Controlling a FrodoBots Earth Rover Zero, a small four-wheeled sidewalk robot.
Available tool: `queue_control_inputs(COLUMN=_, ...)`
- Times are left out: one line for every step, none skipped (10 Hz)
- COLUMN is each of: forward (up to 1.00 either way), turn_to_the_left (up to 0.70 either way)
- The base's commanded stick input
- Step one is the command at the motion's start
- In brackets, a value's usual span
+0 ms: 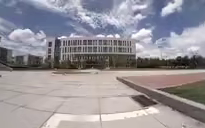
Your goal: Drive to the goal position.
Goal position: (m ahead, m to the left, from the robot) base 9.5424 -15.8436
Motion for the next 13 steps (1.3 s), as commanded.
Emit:
queue_control_inputs(forward=0.7, turn_to_the_left=0.0)
queue_control_inputs(forward=0.7, turn_to_the_left=0.0)
queue_control_inputs(forward=0.7, turn_to_the_left=0.0)
queue_control_inputs(forward=0.7, turn_to_the_left=0.0)
queue_control_inputs(forward=0.7, turn_to_the_left=0.0)
queue_control_inputs(forward=0.7, turn_to_the_left=0.1)
queue_control_inputs(forward=0.7, turn_to_the_left=0.28)
queue_control_inputs(forward=0.7, turn_to_the_left=0.35)
queue_control_inputs(forward=0.7, turn_to_the_left=0.26)
queue_control_inputs(forward=0.7, turn_to_the_left=0.17)
queue_control_inputs(forward=0.7, turn_to_the_left=0.11)
queue_control_inputs(forward=0.7, turn_to_the_left=0.07)
queue_control_inputs(forward=0.7, turn_to_the_left=0.1)
